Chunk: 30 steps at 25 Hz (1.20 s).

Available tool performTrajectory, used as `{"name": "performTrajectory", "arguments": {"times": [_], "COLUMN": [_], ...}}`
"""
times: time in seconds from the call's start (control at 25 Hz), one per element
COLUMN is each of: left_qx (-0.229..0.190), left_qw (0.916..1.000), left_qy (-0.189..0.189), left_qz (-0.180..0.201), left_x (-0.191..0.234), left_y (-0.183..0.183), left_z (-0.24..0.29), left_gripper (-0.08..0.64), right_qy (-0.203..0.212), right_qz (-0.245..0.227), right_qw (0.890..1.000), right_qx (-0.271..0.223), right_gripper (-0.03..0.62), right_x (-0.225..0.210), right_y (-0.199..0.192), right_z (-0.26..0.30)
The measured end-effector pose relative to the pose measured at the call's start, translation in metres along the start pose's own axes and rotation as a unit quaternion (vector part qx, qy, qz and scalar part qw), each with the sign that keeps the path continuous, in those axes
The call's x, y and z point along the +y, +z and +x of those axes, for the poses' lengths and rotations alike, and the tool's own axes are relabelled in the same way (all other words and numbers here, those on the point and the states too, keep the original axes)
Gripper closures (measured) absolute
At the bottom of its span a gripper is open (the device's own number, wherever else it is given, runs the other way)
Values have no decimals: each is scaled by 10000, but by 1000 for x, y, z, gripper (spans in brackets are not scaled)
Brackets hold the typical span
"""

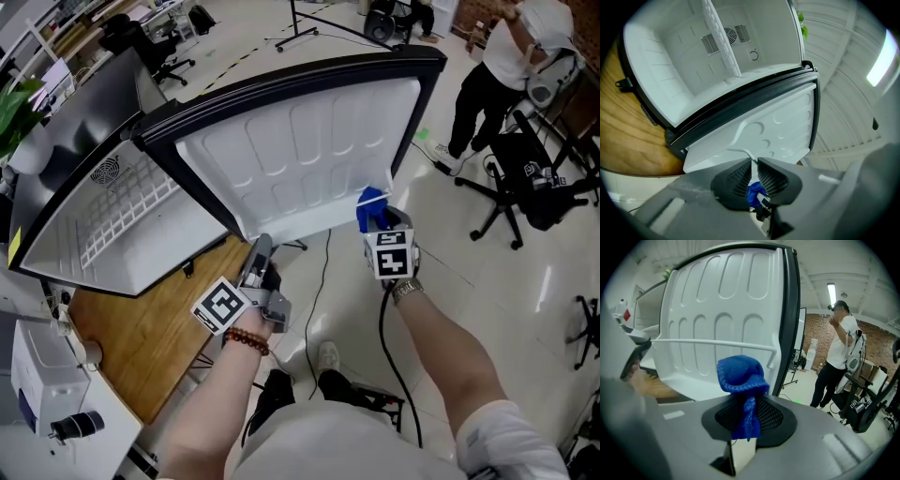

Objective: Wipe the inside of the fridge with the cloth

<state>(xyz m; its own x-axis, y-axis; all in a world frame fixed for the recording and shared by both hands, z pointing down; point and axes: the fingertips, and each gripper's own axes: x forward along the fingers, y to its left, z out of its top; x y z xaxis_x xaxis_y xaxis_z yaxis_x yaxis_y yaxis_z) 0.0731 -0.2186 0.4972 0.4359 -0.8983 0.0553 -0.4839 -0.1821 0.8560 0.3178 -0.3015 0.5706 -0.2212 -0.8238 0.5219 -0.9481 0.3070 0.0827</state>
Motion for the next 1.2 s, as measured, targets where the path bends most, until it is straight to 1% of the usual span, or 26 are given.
{"name": "performTrajectory", "arguments": {"times": [0.12, 0.2, 0.36, 0.44, 0.56, 0.68, 0.76, 0.88, 1.2], "left_qx": [-72, -89, -71, -62, -29, -6, -8, -31, -130], "left_qw": [9996, 9995, 9995, 9994, 9995, 9996, 9996, 9996, 9983], "left_qy": [-112, -122, -118, -126, -126, -105, -96, -133, -286], "left_qz": [-257, -294, -289, -304, -297, -269, -248, -251, -485], "left_x": [-3, -4, -3, -2, -2, 0, 1, 2, 3], "left_y": [-2, -3, -5, -6, -7, -6, -5, -2, 5], "left_z": [3, 4, 3, 2, 2, 1, 0, -2, -4], "left_gripper": [514, 514, 514, 514, 512, 505, 497, 497, 500], "right_qy": [182, 386, 950, 1276, 1741, 2098, 2238, 2328, 2502], "right_qz": [-17, -54, -162, -273, -439, -547, -616, -684, -725], "right_qw": [9998, 9991, 9945, 9896, 9787, 9680, 9635, 9608, 9595], "right_qx": [-103, -161, -410, -612, -994, -1263, -1333, -1337, -1076], "right_gripper": [518, 518, 518, 518, 518, 518, 518, 518, 518], "right_x": [6, 18, 63, 90, 130, 163, 180, 196, 226], "right_y": [3, 3, 13, 27, 56, 84, 97, 107, 105], "right_z": [-22, -39, -77, -96, -119, -127, -125, -117, -96]}}
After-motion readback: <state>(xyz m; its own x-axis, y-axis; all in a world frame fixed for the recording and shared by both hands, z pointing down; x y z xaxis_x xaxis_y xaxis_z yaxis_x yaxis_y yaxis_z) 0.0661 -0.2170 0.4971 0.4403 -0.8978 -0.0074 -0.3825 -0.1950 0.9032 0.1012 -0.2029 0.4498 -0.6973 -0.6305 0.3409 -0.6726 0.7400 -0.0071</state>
